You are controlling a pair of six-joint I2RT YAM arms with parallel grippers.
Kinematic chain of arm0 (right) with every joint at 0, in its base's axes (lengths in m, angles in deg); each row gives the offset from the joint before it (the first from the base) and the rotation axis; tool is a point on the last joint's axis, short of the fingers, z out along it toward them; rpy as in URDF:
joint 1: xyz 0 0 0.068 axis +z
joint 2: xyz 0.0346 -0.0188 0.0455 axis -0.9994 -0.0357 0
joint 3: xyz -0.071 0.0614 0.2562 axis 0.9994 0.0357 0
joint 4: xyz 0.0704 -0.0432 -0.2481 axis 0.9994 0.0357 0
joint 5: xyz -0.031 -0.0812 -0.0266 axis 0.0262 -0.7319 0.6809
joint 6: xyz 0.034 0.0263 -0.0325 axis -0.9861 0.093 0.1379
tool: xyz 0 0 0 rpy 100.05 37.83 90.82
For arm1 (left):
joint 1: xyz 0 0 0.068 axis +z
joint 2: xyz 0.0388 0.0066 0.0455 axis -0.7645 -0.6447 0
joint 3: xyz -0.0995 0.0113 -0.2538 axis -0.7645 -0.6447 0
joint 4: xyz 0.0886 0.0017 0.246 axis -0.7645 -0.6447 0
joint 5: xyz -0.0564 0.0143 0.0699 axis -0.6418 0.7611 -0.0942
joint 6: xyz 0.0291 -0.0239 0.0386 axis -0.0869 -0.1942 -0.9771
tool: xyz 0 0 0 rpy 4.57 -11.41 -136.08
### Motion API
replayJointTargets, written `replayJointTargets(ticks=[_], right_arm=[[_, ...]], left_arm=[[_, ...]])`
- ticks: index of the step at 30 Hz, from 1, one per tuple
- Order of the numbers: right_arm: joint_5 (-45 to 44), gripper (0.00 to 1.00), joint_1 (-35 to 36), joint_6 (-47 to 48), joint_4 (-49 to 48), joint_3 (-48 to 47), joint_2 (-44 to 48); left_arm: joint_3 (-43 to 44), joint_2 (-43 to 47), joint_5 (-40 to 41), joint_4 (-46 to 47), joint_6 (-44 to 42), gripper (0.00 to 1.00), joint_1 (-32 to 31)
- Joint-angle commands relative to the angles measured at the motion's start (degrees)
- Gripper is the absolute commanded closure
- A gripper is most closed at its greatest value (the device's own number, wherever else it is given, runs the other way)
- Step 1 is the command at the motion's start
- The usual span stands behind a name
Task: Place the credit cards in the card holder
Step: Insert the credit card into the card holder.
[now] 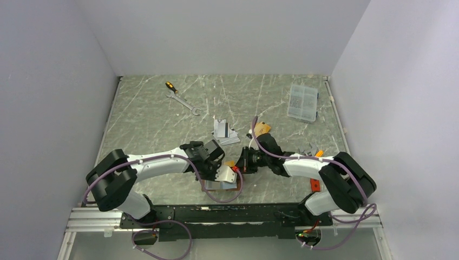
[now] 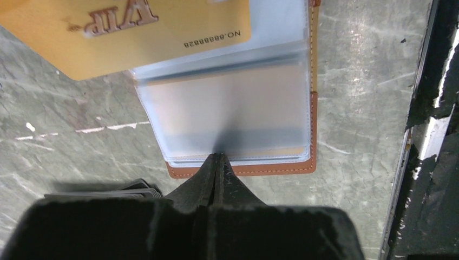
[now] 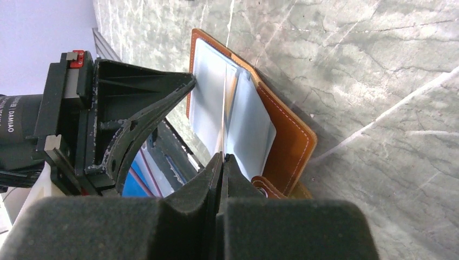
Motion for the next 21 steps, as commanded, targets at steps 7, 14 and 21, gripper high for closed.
replayJointTargets(ticks=[7,14,21], right_arm=[[-0.89,1.0,0.36,-3.0,-6.1,1.7,-0.22],[3.22,1.0,1.22,-3.27,-8.79,0.62,-4.31],[5.82,1.0,1.34,-1.5,-5.83,0.97,-4.74]], left_arm=[[2.4,5.64,1.92,-6.25,3.11,0.99,-0.21],[-0.57,3.86,1.16,-4.68,3.26,1.0,-0.24],[-2.25,0.71,3.84,-1.68,3.48,1.0,-0.25]])
